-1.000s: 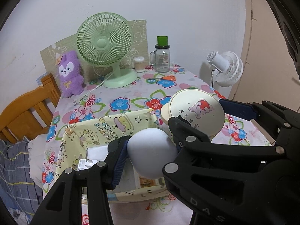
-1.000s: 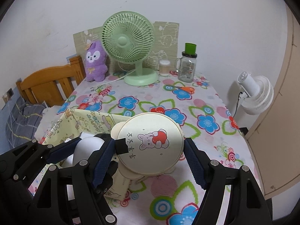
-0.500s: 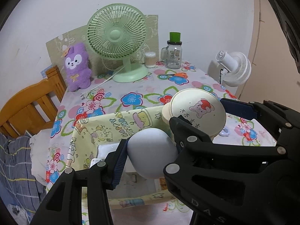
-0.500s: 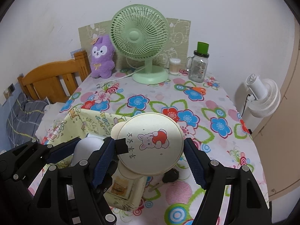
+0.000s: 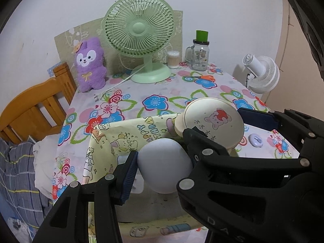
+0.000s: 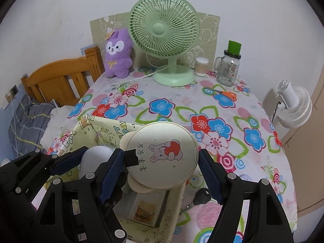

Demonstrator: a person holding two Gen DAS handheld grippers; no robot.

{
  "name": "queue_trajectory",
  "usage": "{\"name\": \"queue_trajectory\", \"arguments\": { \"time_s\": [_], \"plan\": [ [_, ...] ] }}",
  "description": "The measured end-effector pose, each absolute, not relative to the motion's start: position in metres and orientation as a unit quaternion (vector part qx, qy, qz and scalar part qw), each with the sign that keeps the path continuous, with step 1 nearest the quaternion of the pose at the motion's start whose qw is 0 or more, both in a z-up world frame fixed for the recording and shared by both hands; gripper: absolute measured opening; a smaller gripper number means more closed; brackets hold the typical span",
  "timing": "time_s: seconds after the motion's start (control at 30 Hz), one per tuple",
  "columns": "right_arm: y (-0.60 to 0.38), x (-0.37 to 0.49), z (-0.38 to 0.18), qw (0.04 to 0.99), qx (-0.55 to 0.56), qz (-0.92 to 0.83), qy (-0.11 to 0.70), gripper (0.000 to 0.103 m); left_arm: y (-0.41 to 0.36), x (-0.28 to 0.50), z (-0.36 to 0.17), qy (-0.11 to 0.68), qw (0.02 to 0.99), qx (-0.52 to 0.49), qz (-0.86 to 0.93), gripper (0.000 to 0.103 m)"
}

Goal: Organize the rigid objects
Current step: 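Carry the compact in the right tool while the left tool carries the earbud case over the yellow box, then lower the compact into the box and open the right tool while the left tool releases the earbud case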

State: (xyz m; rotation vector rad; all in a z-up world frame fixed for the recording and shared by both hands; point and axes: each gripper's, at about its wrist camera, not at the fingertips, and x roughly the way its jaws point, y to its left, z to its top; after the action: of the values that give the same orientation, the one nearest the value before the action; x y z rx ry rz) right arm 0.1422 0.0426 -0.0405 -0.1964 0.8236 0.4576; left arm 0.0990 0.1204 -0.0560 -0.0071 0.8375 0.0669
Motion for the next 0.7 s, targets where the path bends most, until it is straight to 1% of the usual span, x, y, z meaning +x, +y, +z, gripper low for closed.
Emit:
{"name": "queue_trajectory", "arguments": {
  "time_s": [0.7],
  "plan": [
    [0.079, 0.169, -0.072, 0.866, -0.081, 0.219, 0.442, 0.077, 0.168, 0.124, -0.089, 0.428, 0.9, -0.035, 0.076, 0.054]
  ]
}}
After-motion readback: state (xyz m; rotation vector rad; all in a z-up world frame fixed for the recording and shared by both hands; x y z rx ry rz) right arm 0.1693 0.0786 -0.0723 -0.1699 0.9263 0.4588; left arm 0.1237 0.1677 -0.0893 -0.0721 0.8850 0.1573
